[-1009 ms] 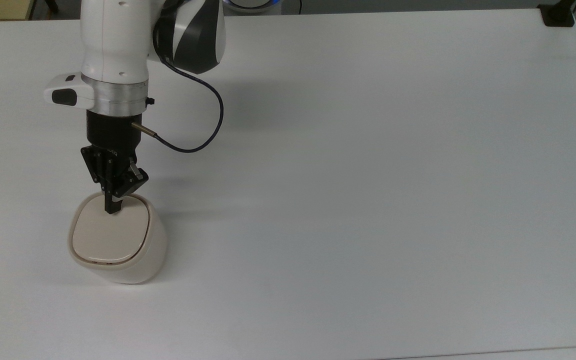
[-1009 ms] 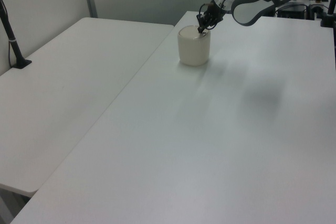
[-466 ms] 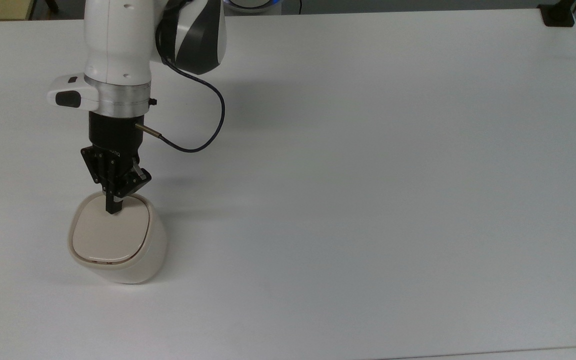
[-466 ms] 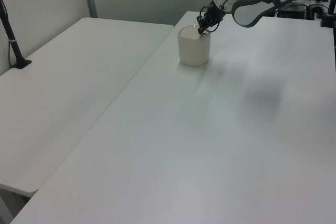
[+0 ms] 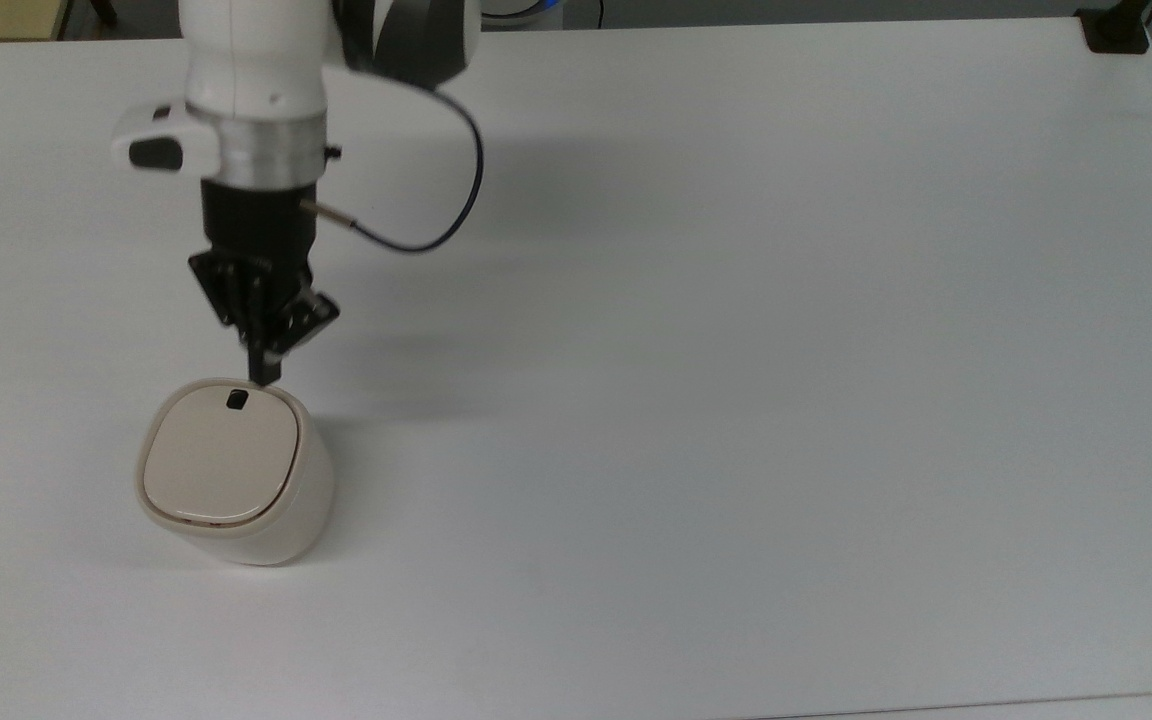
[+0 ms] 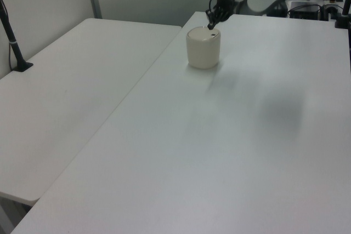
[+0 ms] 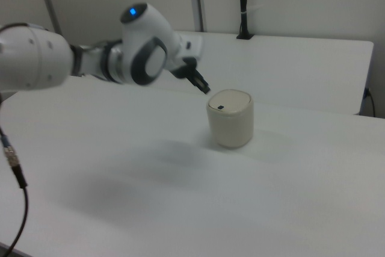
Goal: Close the trash bin
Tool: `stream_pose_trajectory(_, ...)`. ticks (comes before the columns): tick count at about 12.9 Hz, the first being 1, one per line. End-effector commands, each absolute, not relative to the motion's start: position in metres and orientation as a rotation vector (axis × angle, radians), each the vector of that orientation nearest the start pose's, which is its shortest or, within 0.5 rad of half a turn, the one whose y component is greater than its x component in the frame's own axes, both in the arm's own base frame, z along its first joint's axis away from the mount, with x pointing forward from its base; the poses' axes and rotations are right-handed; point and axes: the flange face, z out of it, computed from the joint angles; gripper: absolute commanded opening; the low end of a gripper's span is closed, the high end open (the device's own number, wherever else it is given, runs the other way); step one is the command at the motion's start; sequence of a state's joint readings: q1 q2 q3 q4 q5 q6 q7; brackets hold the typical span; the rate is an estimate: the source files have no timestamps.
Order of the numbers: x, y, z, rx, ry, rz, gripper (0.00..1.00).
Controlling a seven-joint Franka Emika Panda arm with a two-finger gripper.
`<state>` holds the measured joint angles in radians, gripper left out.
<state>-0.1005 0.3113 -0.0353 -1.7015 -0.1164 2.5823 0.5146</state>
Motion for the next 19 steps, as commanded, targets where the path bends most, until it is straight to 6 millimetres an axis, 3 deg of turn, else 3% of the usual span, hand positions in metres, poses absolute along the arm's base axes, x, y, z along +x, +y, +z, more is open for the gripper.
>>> stream_pose_trajectory(1,0.639,-0.052,0.544,-2.934,0.809,-0.721,0.08)
stream_pose_trajectory(2,0.623,-0.041,0.563,-2.945,0.810,-0.634,0.23)
stream_pose_trajectory(3,0.607,-0.033,0.583,-2.939,0.820,-0.555,0.62)
stream_pose_trajectory(4,0.596,-0.024,0.593,-2.943,0.804,-0.507,0.78)
stream_pose_trajectory(6,0.574,-0.003,0.611,-2.983,0.750,-0.421,1.00)
stream_pose_trajectory(8,0.554,0.020,0.619,-3.049,0.589,-0.317,1.00)
stream_pose_trajectory(12,0.541,0.027,0.618,-3.107,0.265,-0.189,1.00)
stream_pose_trajectory(15,0.553,0.022,0.608,-3.137,0.078,-0.179,1.00)
stream_pose_trajectory(19,0.575,0.018,0.608,-3.146,0.029,-0.163,1.00)
